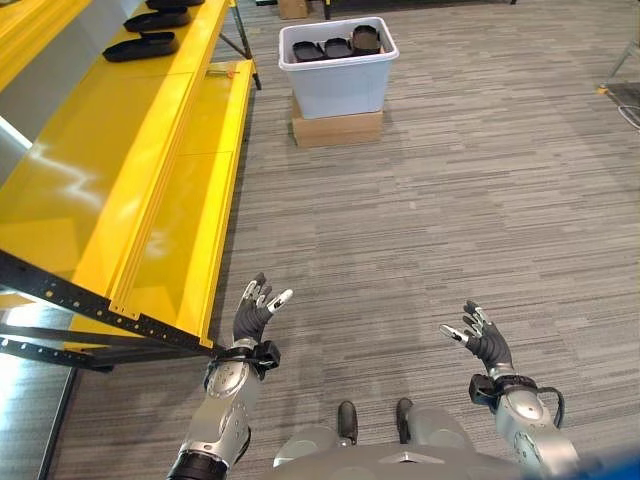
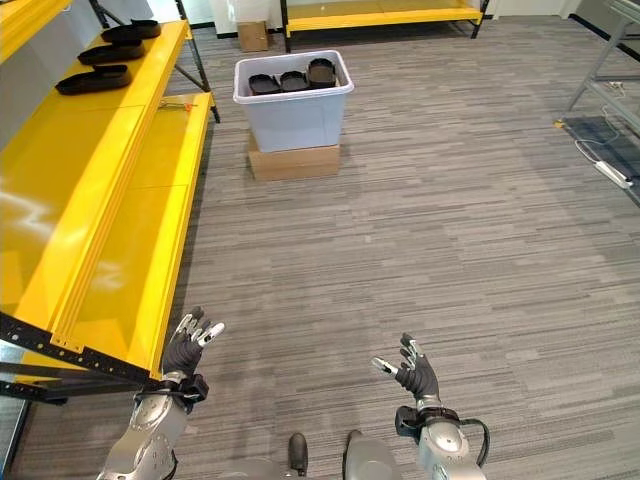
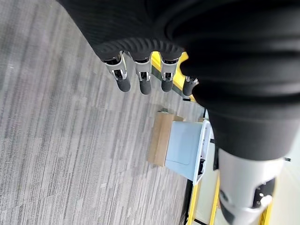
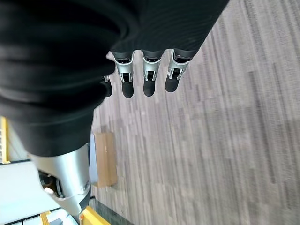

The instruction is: Move parts from the plastic box to the shelf.

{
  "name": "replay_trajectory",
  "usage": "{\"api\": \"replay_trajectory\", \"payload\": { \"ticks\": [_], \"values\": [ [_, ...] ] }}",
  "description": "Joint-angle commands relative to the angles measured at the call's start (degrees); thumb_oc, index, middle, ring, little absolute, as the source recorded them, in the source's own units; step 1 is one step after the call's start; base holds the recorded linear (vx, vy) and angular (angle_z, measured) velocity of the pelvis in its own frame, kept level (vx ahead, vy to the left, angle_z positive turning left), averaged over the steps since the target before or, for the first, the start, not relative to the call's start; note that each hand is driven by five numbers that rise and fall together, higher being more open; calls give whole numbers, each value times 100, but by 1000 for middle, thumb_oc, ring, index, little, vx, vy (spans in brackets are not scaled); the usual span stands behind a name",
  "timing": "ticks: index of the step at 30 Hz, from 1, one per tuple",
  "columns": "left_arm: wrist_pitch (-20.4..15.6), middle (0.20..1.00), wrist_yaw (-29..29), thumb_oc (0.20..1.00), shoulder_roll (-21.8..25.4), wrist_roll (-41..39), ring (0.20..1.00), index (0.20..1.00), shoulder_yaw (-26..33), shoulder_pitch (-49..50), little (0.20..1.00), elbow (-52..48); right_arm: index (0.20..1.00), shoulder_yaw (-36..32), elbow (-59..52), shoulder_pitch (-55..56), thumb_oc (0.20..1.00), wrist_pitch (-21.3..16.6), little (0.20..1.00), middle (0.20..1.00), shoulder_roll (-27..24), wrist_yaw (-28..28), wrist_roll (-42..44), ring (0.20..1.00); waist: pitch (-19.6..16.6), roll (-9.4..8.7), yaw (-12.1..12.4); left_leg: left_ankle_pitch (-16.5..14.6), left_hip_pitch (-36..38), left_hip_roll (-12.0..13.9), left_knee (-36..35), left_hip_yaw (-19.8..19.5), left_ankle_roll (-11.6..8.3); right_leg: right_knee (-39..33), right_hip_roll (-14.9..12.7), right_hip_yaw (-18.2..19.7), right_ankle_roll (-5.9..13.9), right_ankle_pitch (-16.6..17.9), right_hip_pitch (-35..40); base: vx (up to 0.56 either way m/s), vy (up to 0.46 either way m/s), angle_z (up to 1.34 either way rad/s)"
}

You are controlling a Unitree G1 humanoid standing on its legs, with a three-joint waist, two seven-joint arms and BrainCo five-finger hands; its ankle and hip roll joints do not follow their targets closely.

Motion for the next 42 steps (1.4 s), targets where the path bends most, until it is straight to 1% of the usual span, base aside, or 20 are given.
{"api": "replay_trajectory", "payload": {
  "ticks": [1,5,7,12,13,14,18,22,23,24,25,26,27,28,29,30,33,34,37,42],
  "values": [
    [-163,1000,-133,1000,292,336,1000,1000,150,101,1000,-308,1000,-136,-275,-48,1000,-306,1000,1000,109,38,197,1000,-151,-186,-108,-420,229,-3,104,-300,-270,-640,-256,155,324,765,-269,220,2,-36],
    [-186,1000,-191,1000,243,313,1000,1000,177,72,1000,-297,1000,-193,-324,-113,1000,-340,1000,1000,-26,43,222,1000,-123,-267,-280,-747,837,-75,-117,-450,-391,-2487,-55,-51,518,949,-372,275,-56,-8],
    [-187,1000,-208,1000,195,326,1000,1000,171,74,1000,-275,1000,-214,-349,-136,1000,-317,1000,1000,-64,33,141,1000,-143,-293,-357,-924,1120,-83,-102,-516,-453,-2861,32,-62,572,1100,-504,256,-53,18],
    [-187,1000,-208,1000,191,327,1000,1000,170,76,1000,-276,1000,-215,-351,-134,1000,-316,1000,1000,-68,32,140,1000,-126,-267,-360,-939,1147,-55,-105,-517,-457,-2879,55,-78,568,1101,-468,178,-78,28],
    [-190,1000,-227,1000,17,200,1000,1000,-51,-60,1000,-246,1000,-338,-432,-108,1000,-340,1000,1000,-161,57,50,1000,-454,-143,-574,-951,1588,375,326,-745,-694,-2182,536,-45,268,804,-530,764,-370,20],
    [-190,1000,-227,1000,19,200,1000,1000,-51,-60,1000,-246,1000,-337,-432,-108,1000,-340,1000,1000,-159,58,51,1000,-469,-162,-584,-930,1568,357,319,-758,-695,-2185,514,-44,269,813,-547,942,-446,40],
    [-176,1000,-149,1000,41,135,1000,1000,-117,-184,1000,-279,1000,-394,-358,-114,1000,-405,1000,1000,-204,38,142,1000,-593,-22,-668,-341,1525,661,673,-877,-891,-1354,649,-226,40,213,-707,243,-141,56],
    [-177,1000,-137,1000,40,42,1000,1000,-157,-287,1000,-346,1000,-427,-326,-78,1000,-378,1000,1000,-246,47,149,1000,-668,-7,-712,444,1396,821,1084,-877,-1027,-1348,772,-250,-157,-29,-587,199,-126,-7],
    [-177,1000,-137,1000,40,42,1000,1000,-157,-287,1000,-346,1000,-427,-326,-78,1000,-378,1000,1000,-246,47,149,1000,-671,-9,-714,447,1393,820,1083,-879,-1026,-1351,769,-251,-157,-26,-589,280,-215,-12],
    [-204,1000,-124,1000,41,-33,1000,1000,-203,-385,1000,-376,1000,-473,-287,-93,1000,-379,1000,1000,-340,-1,134,1000,-623,-93,-647,1265,800,799,2338,-827,-1101,-1560,836,-179,-332,-127,-228,253,-244,-15],
    [-213,1000,-124,1000,54,-99,1000,1000,-263,-468,1000,-399,1000,-498,-309,-111,1000,-404,1000,1000,-389,-1,164,1000,-575,-209,-613,1583,394,676,3092,-854,-1145,-1712,806,-108,-414,-82,-53,443,-409,5],
    [-212,1000,-153,1000,47,-160,1000,1000,-317,-488,1000,-390,1000,-596,-384,-97,1000,-434,1000,1000,-512,8,210,1000,-378,-375,-425,1494,-201,325,4227,-857,-1073,-1929,805,82,-557,-95,341,318,-305,-9],
    [-197,1000,-170,1000,43,-171,1000,1000,-320,-465,1000,-391,1000,-624,-378,-82,1000,-424,1000,1000,-516,2,205,1000,-324,-438,-348,1255,-551,232,4335,-778,-950,-2043,745,162,-545,-84,515,250,-211,-35],
    [-197,1000,-170,1000,44,-171,1000,1000,-320,-465,1000,-391,1000,-624,-378,-82,1000,-424,1000,1000,-515,2,205,1000,-328,-440,-349,1258,-554,229,4333,-778,-950,-2043,743,162,-544,-84,512,274,-126,-66],
    [-164,1000,-158,1000,17,-175,1000,1000,-320,-302,1000,-347,1000,-657,-369,-66,1000,-426,1000,1000,-527,-102,165,1000,-181,-571,-116,679,-1527,126,4176,-494,-794,-2282,654,328,-486,-96,1011,309,-74,-29],
    [-162,1000,-165,1000,21,-195,1000,1000,-297,-237,1000,-355,1000,-674,-359,-73,1000,-417,1000,1000,-521,-130,143,1000,-159,-600,-40,636,-1781,163,3858,-382,-793,-2347,616,384,-455,-98,1144,467,-53,-14],
    [-182,1000,-157,1000,11,-151,1000,1000,-196,3,1000,-350,1000,-659,-339,-85,1000,-471,1000,1000,-443,-181,-5,1000,-161,-562,200,823,-1990,418,1786,-303,-858,-2545,644,584,-344,-340,1623,459,120,-31],
    [-179,1000,-117,1000,-28,-78,1000,1000,-150,43,1000,-350,1000,-586,-288,-98,1000,-455,1000,1000,-386,-183,-83,1000,-220,-480,343,1175,-2015,598,743,-592,-967,-2563,657,692,-270,-496,1870,456,160,-45],
    [-189,1000,-59,1000,-74,-39,1000,1000,-79,54,1000,-362,1000,-521,-301,-77,1000,-417,1000,1000,-329,-160,-118,1000,-269,-487,380,1399,-2044,713,532,-601,-1084,-2507,530,760,-204,-654,2225,411,143,-59],
    [-234,1000,-60,1000,-18,-90,1000,1000,-56,-52,1000,-386,1000,-407,-399,-5,1000,-346,1000,1000,-155,38,-107,1000,-509,-608,417,829,-2027,285,1051,-424,-844,-2375,114,807,48,-616,2429,387,167,-36]
  ]
}}
